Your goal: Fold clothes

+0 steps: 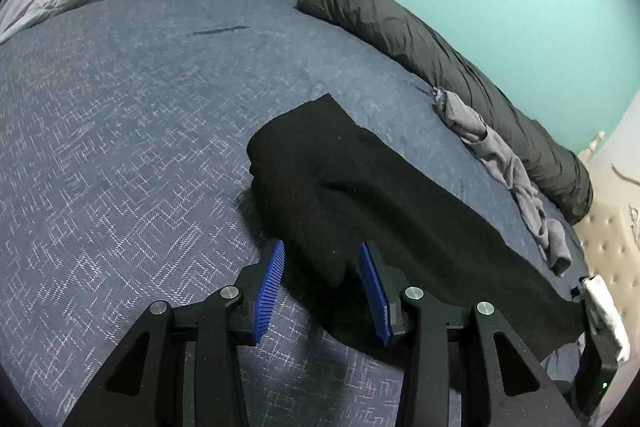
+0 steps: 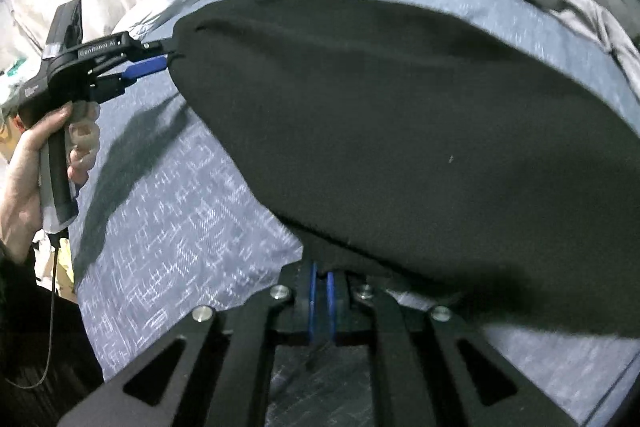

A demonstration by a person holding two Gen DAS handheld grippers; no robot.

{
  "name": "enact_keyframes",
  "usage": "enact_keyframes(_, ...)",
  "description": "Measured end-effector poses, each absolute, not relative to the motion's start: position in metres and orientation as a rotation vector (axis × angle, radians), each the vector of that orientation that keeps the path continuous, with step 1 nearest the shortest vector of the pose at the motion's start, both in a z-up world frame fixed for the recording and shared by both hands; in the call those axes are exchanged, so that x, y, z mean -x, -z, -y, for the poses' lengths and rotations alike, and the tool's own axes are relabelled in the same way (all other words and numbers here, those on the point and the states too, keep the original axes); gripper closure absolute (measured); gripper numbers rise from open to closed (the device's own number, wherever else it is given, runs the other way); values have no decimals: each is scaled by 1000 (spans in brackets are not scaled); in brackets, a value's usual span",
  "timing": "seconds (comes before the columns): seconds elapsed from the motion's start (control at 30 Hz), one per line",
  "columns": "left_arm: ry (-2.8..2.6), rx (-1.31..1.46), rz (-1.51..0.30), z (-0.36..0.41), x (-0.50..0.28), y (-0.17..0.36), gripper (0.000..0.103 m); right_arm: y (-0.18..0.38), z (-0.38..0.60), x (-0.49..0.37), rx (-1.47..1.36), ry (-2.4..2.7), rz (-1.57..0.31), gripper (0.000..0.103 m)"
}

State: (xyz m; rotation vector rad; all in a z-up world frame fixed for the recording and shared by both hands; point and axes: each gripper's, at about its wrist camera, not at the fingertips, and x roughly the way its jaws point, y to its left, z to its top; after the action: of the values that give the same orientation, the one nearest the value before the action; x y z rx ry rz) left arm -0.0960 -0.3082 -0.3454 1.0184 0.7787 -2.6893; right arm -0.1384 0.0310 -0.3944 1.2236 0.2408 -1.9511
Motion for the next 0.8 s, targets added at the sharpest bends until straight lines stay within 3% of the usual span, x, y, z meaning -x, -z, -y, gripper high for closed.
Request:
enact_keyframes(0.27,2665,-1036,-757,312,99,350,60,395,-33,131,-1200,1961,-280,100)
enact_keyframes(0.4,2609,-1051,-763,320,101,358,49,394,-39,126,-1200,1954,-234,100)
enact_keyframes(0.57,2588,-1078,-785,326,108,371,49,398,-45,127,-1206,1959,-197,100)
enact_keyframes(0.63,2603,-1078,-804,327,111,373,59,397,-45,126,-1202,1962,-197,100)
enact_keyframes(0.67,2611,-1077,-814,327,112,374,78,396,-47,126,-1202,1963,-181,100)
enact_keyframes(0.7,2619,-1076,-821,328,114,374,84,394,-48,126,-1201,1965,-163,100)
enact_keyframes(0.8,2647,-1012,-833,327,111,366,93,392,-49,123,-1194,1976,-115,100)
